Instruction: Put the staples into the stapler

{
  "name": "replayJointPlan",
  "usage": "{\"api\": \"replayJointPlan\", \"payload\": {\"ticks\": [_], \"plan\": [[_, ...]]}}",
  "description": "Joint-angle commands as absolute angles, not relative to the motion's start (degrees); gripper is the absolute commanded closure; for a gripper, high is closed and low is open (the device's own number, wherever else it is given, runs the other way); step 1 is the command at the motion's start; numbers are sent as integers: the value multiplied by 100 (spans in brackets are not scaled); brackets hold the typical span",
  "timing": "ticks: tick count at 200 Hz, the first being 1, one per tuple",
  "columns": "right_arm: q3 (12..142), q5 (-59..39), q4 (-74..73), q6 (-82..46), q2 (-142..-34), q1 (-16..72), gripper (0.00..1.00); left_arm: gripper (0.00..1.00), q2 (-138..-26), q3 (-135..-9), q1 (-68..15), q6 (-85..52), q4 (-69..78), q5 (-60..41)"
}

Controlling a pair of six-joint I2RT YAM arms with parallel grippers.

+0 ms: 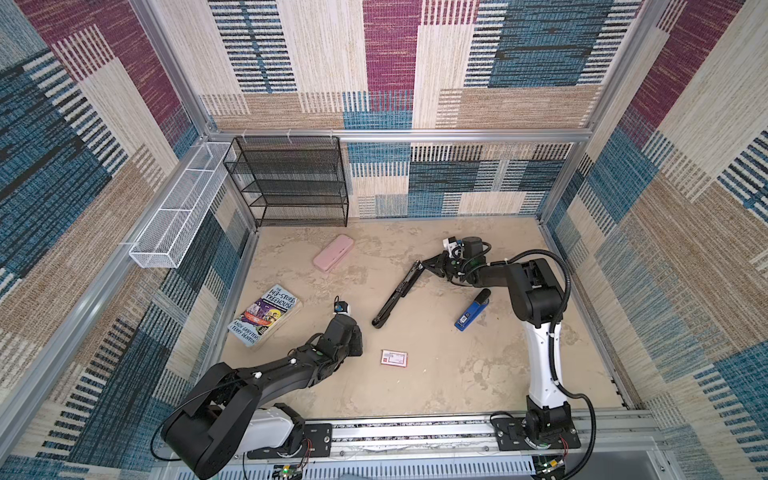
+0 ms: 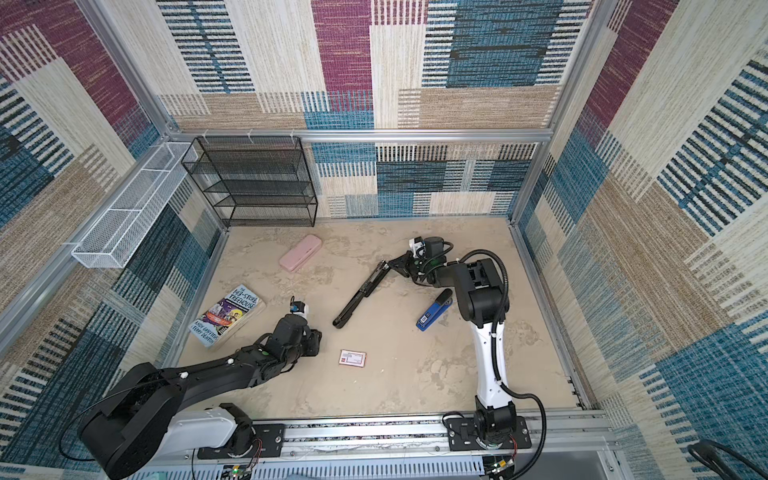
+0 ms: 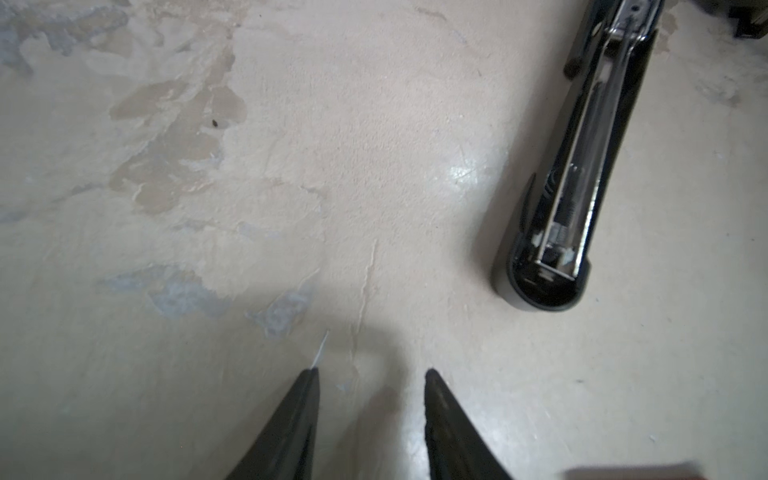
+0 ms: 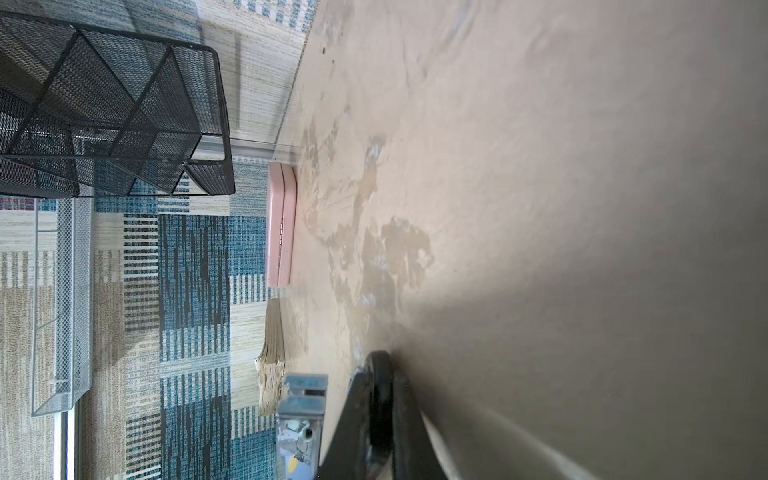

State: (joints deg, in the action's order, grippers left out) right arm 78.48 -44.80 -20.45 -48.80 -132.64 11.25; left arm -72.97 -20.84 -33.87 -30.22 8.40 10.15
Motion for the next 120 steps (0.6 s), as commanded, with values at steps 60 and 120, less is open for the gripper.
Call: {"api": "replayJointPlan", "payload": {"ticks": [60,120], "plan": [[7814,-3711,-1337,-4078,-12879,1133,69,51,-6944,-2625,-3393,-2853,220,631],[7782,-3471,-1005,-3685,-12564,1125,63,51,-6939,-2956,-3466,-2804,90,178]]}}
